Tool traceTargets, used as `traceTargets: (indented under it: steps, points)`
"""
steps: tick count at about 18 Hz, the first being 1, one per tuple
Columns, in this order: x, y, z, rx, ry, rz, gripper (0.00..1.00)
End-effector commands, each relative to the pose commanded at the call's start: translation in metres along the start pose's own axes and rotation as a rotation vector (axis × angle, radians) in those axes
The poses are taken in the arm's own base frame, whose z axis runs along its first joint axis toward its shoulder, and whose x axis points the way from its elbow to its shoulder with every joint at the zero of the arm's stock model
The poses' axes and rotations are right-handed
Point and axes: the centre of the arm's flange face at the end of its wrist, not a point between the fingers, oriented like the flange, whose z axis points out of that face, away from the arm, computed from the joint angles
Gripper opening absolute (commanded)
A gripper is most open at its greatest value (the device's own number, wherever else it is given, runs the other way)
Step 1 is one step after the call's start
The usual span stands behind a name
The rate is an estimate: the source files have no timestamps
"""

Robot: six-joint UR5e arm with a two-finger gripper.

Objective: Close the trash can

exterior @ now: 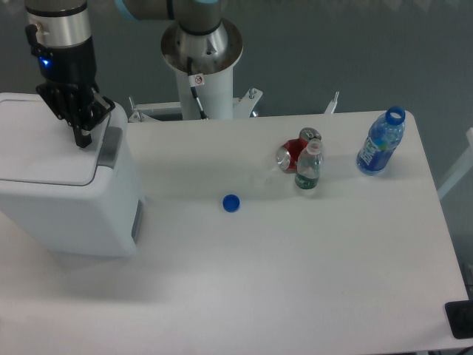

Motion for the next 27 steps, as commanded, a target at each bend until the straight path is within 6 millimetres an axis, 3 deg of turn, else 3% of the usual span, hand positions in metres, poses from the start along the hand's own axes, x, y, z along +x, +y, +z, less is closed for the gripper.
traceTargets:
  steps: [15,21,23,25,27]
  points:
    - [-0.001,-0.001,0.006,-0.010,0.003,0.001,0.00]
    - [-0.010,-0.001,-0.001,0.005,-0.006,-0.014,0.00]
    - [-0.020,0.000,-0.009,0.017,-0.018,-0.032,0.05]
    - [-0.022,-0.001,-0.017,0.033,-0.022,-0.036,0.17]
    - [-0.044,0.004,-0.020,0.038,-0.034,-0.075,0.27]
